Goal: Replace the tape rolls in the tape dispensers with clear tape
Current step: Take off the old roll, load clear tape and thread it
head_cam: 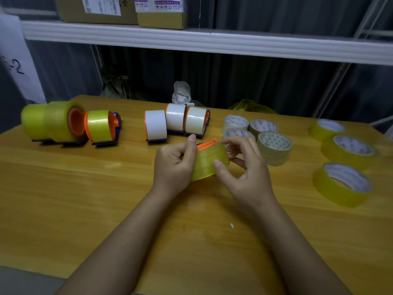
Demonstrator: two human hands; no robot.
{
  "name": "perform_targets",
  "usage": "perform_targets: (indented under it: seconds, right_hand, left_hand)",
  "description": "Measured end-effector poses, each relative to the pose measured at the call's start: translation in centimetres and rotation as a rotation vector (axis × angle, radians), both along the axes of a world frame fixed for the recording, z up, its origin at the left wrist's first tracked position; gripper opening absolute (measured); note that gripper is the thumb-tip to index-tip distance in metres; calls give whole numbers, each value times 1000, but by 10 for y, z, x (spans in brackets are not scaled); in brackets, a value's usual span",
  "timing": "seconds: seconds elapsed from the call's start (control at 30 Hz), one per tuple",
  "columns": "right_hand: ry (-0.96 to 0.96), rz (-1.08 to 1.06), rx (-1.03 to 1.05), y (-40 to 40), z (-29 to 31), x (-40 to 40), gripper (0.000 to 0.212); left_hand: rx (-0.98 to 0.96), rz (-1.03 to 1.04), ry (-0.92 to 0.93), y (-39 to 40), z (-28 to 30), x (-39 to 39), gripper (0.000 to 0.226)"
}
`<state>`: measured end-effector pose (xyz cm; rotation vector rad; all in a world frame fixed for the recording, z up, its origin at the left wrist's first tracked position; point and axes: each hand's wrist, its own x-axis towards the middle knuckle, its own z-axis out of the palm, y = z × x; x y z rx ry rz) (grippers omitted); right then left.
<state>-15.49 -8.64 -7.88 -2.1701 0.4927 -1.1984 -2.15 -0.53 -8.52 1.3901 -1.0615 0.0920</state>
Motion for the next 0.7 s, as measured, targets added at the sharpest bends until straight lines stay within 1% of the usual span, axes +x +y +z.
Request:
perform_targets:
  seconds: [0.1,0.23,0.47,0.53,0.6,0.63,0.7]
  right_hand:
    - [64,-35,-7,3,1,2,44]
    - [65,-18,28,2,5,2,40]
    - [-15,-22,8,2,2,6,30]
    - [-64,-31,23,-1,0,6,31]
    - [-68,-6,49,0,0,3,30]
    - [-51,12,46,1,0,3,30]
    - [-3,26,18,2,0,2,40]
  left_hand:
    - [1,2,1,0,0,1,61]
    - [11,-10,-10,1,0,1,62]
    - [7,-6,-11,1,1,1,59]
    - [4,-12,-2,1,0,1,57]
    - [4,-12,2,1,0,0,56]
    - [1,-7,7,0,0,1,57]
    - [-9,5,24,0,1,1,60]
